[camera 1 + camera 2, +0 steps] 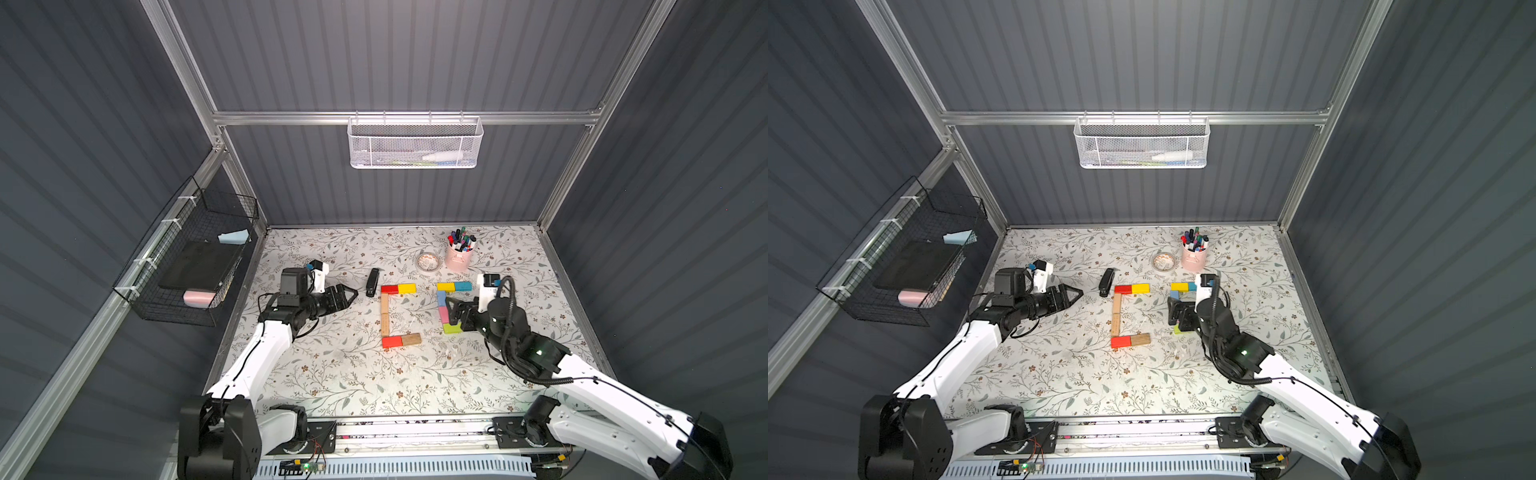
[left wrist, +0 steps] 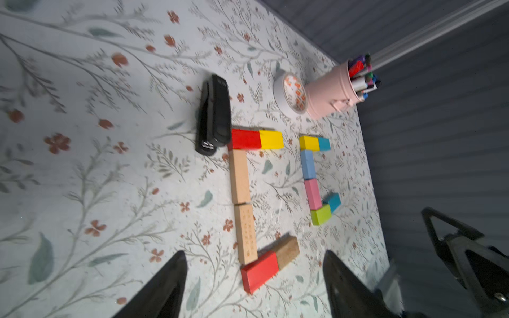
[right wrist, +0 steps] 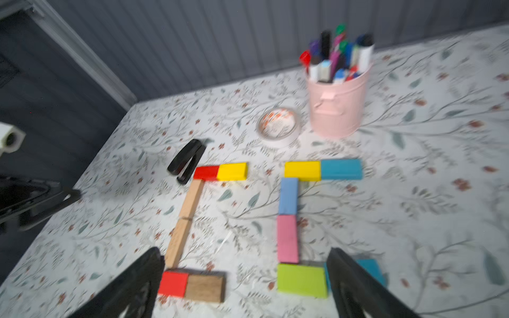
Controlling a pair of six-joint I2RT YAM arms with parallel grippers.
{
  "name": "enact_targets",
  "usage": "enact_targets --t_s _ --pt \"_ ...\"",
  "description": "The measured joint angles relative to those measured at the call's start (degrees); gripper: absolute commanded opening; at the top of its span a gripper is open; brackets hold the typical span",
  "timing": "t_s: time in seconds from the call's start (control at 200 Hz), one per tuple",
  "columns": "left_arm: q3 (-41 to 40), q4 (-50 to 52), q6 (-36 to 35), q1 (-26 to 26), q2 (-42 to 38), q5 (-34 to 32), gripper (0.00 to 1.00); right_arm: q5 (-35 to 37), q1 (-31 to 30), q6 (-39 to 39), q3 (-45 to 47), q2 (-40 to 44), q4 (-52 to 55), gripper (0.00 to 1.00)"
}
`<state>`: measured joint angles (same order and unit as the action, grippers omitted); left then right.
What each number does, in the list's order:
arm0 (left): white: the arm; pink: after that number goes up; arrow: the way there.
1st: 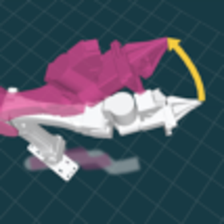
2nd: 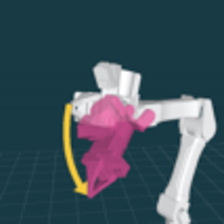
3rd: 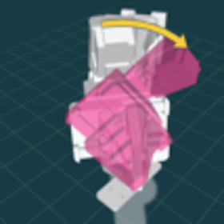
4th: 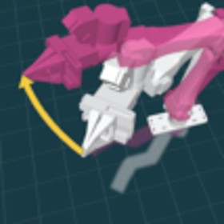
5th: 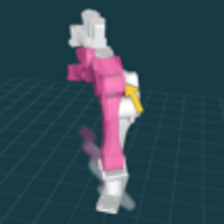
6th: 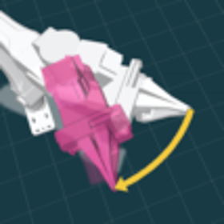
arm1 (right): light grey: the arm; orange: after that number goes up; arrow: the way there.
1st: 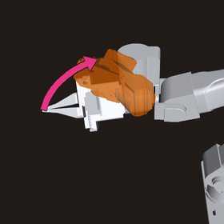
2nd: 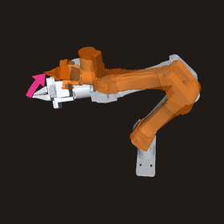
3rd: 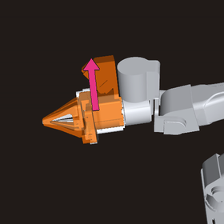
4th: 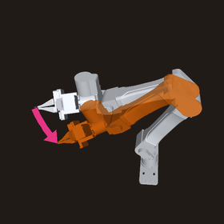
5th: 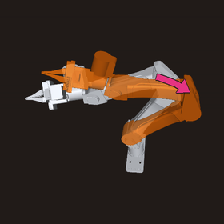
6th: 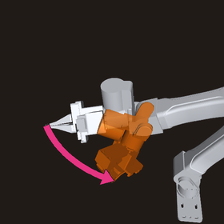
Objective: Assemble the letter c with building blocks
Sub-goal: Assemble the building block at the center of the board, then reset both arms
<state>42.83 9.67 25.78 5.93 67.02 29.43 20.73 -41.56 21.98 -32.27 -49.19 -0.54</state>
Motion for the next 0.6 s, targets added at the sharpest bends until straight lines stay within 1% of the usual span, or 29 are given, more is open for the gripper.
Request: enact_targets --t_s 0.12,0.15,0.18,0.28,0.38,0.475,0.545,0.6 --pt "-2.4 -4.6 0.5 0.0 -1.2 -9.4 0.79 7.3 5.3 -6.4 5.9 5.2 -7.1 0.99" --pt "-2.9 -5.7 0.2 0.0 -1.3 -11.8 0.82 8.8 7.0 -8.2 7.6 6.3 -9.3 0.99" --pt "-3.5 -7.1 -0.5 0.0 -1.4 -14.4 0.86 9.9 8.8 -9.9 9.3 7.1 -11.3 0.99" --pt "-5.7 -11.9 -3.1 0.0 -1.6 -23.3 0.88 11.7 16.2 -15.1 15.4 8.5 -19.4 0.99" --pt "-7.4 -17.0 -6.5 0.0 -0.3 -31.9 0.92 9.8 26.4 -17.1 21.7 7.9 -27.3 0.99" --pt "-10.1 -25.7 -10.4 0.0 3.1 -37.8 0.89 7.0 35.7 -16.6 25.6 4.6 -33.9 0.99" --pt "-13.6 -33.5 -13.8 -0.1 6.5 -40.4 0.88 4.5 39.5 -16.3 26.6 -0.3 -39.2 0.99" --pt "-16.3 -39.5 -16.3 -0.1 9.1 -41.6 0.88 2.0 41.2 -16.1 26.6 -5.2 -43.1 0.99"
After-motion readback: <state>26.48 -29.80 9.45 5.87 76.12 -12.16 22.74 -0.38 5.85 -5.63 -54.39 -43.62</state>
